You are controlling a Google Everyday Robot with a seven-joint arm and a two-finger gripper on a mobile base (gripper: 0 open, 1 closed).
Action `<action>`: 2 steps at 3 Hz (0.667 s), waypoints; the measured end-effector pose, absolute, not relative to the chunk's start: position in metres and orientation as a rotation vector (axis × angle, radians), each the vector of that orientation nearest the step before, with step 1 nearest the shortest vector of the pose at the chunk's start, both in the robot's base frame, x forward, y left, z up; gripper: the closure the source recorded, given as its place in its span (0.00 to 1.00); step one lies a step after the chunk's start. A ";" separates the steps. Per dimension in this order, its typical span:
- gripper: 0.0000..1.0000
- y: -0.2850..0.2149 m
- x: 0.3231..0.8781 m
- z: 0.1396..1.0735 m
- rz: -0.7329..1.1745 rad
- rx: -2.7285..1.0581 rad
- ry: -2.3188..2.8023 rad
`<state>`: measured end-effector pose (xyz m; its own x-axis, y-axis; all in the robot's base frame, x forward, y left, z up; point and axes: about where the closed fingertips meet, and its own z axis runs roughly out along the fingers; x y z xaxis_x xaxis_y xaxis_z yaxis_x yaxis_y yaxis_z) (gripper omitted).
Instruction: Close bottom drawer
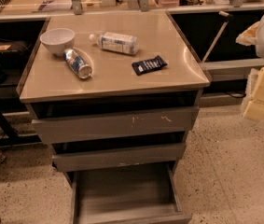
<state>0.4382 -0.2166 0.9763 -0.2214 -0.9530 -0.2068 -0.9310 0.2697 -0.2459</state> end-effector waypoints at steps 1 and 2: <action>0.00 -0.217 0.438 0.976 -0.099 -1.724 2.232; 0.18 -0.217 0.438 0.976 -0.099 -1.724 2.232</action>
Offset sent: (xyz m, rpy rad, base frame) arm 0.0000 0.0000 0.0000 0.0000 0.0000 0.0000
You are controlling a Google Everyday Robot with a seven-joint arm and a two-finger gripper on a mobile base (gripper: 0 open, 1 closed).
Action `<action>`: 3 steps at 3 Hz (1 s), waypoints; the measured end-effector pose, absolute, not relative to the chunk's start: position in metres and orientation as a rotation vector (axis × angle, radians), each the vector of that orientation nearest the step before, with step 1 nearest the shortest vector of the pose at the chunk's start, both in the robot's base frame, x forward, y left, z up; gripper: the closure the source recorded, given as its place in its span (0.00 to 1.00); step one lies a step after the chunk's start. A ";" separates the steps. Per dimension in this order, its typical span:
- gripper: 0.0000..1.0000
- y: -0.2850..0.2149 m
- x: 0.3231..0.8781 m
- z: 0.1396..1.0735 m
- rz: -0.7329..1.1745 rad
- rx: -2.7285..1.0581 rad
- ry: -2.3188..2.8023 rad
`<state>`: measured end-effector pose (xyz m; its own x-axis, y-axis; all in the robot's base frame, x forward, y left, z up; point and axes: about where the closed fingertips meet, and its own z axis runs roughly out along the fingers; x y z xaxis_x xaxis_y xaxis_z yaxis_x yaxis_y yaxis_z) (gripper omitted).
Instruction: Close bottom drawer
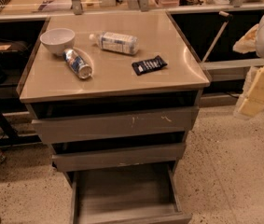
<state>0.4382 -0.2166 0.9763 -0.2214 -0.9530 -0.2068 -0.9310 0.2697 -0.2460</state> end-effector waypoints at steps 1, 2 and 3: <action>0.41 -0.217 0.438 0.976 -0.099 -1.724 2.232; 0.64 -0.217 0.438 0.976 -0.099 -1.724 2.231; 0.88 -0.217 0.438 0.976 -0.099 -1.724 2.231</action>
Offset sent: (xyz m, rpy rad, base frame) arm 0.0000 0.0000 0.0000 0.0000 0.0000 0.0000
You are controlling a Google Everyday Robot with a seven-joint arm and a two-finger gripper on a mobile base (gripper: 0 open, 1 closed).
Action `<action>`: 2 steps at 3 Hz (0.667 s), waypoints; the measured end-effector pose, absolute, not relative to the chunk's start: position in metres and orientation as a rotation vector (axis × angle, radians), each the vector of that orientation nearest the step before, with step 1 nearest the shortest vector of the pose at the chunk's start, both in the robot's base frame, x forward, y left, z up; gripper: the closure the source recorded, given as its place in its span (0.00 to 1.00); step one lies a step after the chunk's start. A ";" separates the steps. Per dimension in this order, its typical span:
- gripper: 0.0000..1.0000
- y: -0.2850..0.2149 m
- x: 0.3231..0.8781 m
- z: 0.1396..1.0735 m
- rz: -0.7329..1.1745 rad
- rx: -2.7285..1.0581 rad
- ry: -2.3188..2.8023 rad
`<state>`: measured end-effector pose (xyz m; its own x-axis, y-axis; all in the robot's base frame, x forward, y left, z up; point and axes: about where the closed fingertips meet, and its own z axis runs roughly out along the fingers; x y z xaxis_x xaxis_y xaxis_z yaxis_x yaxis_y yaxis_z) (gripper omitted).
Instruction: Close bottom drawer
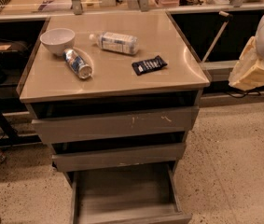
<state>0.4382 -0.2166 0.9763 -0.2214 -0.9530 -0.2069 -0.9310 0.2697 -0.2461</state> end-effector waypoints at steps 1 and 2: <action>1.00 -0.217 0.438 0.976 -0.099 -1.724 2.231; 1.00 -0.217 0.438 0.976 -0.099 -1.724 2.232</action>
Offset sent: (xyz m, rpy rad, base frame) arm 0.0000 0.0000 0.0000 0.0000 0.0000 0.0000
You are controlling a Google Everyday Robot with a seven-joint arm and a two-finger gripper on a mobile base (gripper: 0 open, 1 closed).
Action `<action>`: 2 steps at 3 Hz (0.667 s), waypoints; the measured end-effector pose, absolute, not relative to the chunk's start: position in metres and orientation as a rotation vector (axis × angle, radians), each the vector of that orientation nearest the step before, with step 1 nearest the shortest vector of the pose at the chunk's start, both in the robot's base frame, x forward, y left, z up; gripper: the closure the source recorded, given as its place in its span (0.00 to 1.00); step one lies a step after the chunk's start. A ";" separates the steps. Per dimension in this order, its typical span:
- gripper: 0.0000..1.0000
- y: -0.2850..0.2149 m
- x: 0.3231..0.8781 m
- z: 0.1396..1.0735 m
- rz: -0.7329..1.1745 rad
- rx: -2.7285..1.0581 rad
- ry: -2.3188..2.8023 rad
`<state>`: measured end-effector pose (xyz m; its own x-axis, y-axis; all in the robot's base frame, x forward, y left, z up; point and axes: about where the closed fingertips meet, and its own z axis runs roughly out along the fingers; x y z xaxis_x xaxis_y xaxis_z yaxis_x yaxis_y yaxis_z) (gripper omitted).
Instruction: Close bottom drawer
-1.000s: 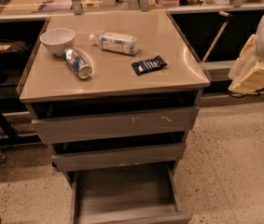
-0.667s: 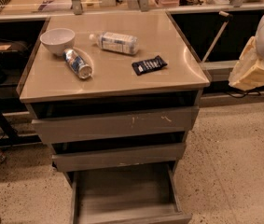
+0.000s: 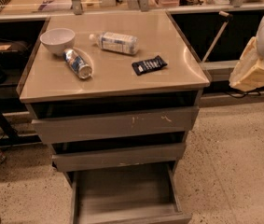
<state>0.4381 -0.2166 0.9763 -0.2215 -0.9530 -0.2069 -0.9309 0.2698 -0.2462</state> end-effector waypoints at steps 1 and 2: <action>1.00 -0.222 0.423 0.958 -0.097 -1.673 2.280; 1.00 -0.236 0.390 0.915 -0.103 -1.613 2.362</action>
Offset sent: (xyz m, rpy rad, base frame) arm -0.1008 -0.0443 -0.1410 -0.0362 0.1336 -0.2138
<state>0.3898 -0.2361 0.9154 -0.3385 -0.9220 -0.1881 -0.9021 0.3749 -0.2138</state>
